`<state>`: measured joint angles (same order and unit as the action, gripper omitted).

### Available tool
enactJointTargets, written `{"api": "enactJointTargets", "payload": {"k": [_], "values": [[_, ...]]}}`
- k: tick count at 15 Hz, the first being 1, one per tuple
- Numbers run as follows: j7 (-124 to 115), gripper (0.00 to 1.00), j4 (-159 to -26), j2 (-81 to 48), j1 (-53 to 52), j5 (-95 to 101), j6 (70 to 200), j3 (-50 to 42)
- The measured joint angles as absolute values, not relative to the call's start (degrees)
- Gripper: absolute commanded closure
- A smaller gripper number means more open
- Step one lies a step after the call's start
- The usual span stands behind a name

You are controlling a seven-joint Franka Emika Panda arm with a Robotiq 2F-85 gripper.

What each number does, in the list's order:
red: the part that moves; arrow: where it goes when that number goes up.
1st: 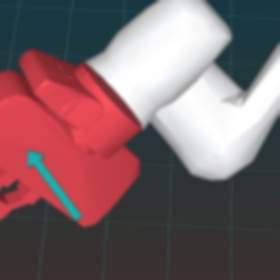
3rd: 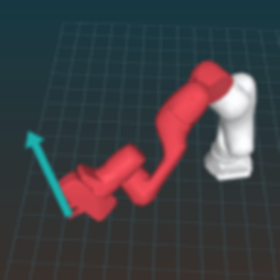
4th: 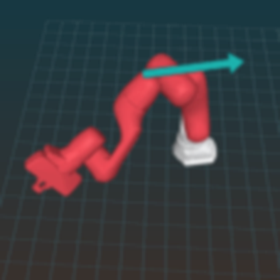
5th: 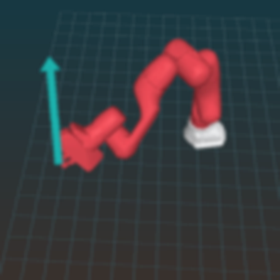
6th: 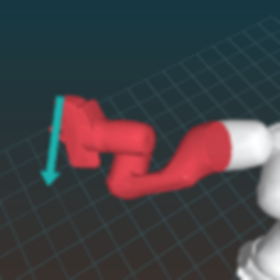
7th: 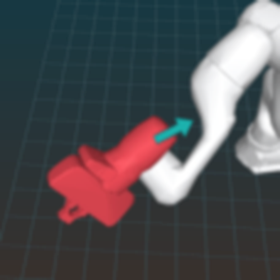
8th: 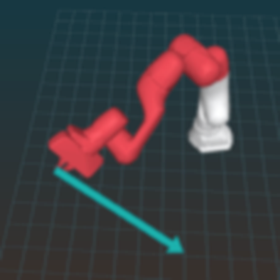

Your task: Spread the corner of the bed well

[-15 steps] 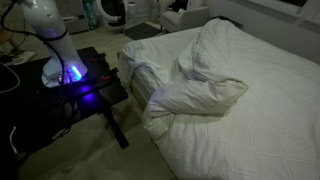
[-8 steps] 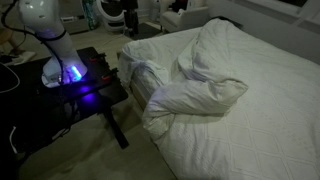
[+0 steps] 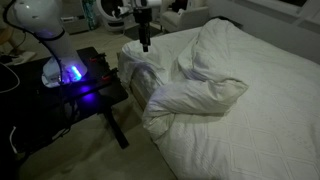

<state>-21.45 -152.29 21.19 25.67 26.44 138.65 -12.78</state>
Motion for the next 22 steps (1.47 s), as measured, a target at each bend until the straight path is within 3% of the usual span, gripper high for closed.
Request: {"api": "enactJointTargets", "payload": {"k": [22], "values": [[-7.64, 0.0, -143.22, -23.21, 28.06, 31.18, 179.77, -24.84]]}}
